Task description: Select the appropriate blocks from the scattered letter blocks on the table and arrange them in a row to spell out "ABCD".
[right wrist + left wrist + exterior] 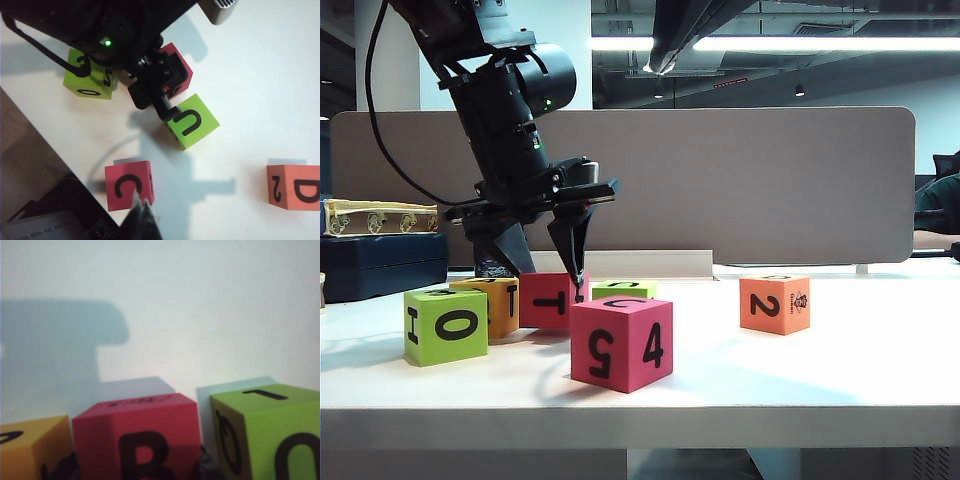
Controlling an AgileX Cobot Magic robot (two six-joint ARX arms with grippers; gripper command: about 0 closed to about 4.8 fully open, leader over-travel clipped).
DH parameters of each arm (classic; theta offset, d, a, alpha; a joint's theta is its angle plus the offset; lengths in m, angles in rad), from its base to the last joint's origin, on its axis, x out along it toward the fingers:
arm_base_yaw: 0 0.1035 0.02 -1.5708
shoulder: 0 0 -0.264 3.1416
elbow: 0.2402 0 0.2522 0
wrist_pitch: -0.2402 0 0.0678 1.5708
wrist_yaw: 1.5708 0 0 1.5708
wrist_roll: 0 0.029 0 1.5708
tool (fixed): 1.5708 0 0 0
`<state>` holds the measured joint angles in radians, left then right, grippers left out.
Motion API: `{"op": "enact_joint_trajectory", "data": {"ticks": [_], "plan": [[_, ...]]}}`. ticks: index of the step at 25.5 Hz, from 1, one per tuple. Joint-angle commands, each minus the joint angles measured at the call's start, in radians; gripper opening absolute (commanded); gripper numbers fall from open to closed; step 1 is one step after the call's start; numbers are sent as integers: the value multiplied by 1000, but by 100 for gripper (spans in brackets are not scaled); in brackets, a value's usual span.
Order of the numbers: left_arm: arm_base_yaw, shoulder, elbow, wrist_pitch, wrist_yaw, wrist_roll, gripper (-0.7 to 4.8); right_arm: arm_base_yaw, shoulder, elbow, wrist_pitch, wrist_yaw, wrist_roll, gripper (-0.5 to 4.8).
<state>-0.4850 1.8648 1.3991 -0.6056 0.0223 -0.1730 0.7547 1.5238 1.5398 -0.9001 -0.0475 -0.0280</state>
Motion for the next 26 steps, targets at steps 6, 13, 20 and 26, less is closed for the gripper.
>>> {"op": "enact_joint_trajectory", "data": {"ticks": [6,13,20,26], "plan": [[-1,3,2,8,-3,2,233,2,-3,5,5,0,-2,-1],[-1,15,2,1,-2,1,247,2,-3,5,-3,0,-2,-2],[-1,15,2,2,-2,5,350,2,-3,5,-9,0,-2,-1],[-1,11,9,0,30,8,350,1,-3,5,-9,1,-2,-2]]}}
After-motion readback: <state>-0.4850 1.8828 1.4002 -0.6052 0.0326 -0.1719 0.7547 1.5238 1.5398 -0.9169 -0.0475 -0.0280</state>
